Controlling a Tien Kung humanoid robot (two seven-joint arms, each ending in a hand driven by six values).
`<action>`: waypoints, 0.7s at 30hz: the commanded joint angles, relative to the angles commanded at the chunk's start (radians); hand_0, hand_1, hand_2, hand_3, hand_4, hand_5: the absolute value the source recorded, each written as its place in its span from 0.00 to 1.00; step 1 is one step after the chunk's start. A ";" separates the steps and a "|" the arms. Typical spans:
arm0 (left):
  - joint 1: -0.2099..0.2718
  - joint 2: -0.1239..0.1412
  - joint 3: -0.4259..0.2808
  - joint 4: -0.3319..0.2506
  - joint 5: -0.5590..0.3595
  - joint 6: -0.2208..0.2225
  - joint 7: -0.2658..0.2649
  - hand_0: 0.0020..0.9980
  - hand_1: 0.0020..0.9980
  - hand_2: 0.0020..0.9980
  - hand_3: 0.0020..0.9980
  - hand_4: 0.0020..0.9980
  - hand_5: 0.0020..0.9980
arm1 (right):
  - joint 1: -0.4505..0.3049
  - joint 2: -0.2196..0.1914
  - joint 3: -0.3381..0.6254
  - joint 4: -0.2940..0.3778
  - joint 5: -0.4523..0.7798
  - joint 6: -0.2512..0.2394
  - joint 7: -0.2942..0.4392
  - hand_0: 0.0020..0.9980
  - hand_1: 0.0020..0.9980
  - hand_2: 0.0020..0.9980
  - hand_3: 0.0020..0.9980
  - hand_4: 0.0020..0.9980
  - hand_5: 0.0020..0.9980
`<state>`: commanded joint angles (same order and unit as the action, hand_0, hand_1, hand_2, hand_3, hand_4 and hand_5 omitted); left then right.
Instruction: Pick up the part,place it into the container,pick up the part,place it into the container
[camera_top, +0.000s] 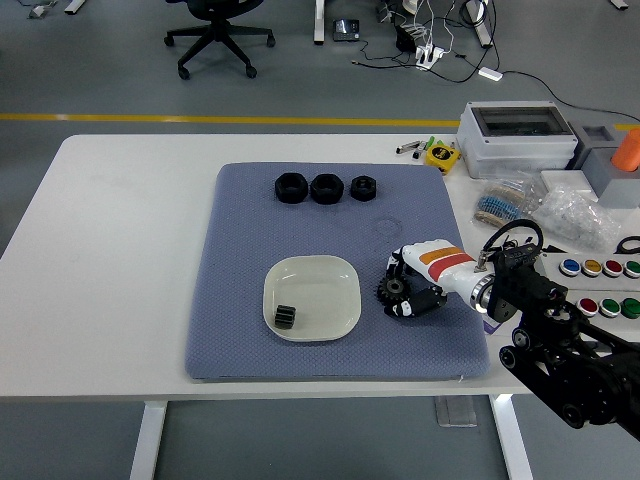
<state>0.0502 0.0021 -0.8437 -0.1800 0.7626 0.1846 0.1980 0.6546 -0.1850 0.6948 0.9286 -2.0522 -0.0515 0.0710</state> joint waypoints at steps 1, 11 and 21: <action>0.000 0.000 0.000 0.000 0.000 0.000 -0.001 0.39 0.53 0.56 0.47 1.00 0.80 | 0.000 -0.001 -0.001 0.000 -0.003 0.002 -0.003 0.30 0.44 0.49 0.49 0.62 0.25; 0.001 0.001 -0.002 0.000 0.002 -0.001 0.001 0.38 0.53 0.56 0.47 1.00 0.79 | -0.002 -0.006 -0.002 0.004 0.011 0.021 -0.013 0.15 0.27 0.35 0.41 0.59 0.12; 0.001 0.001 -0.002 0.000 0.002 0.000 0.000 0.38 0.53 0.56 0.47 1.00 0.80 | -0.006 -0.018 0.006 0.044 0.020 0.020 -0.023 0.02 0.09 0.19 0.29 0.54 0.10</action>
<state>0.0514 0.0033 -0.8455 -0.1800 0.7646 0.1844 0.1982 0.6483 -0.2028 0.7013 0.9731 -2.0317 -0.0311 0.0480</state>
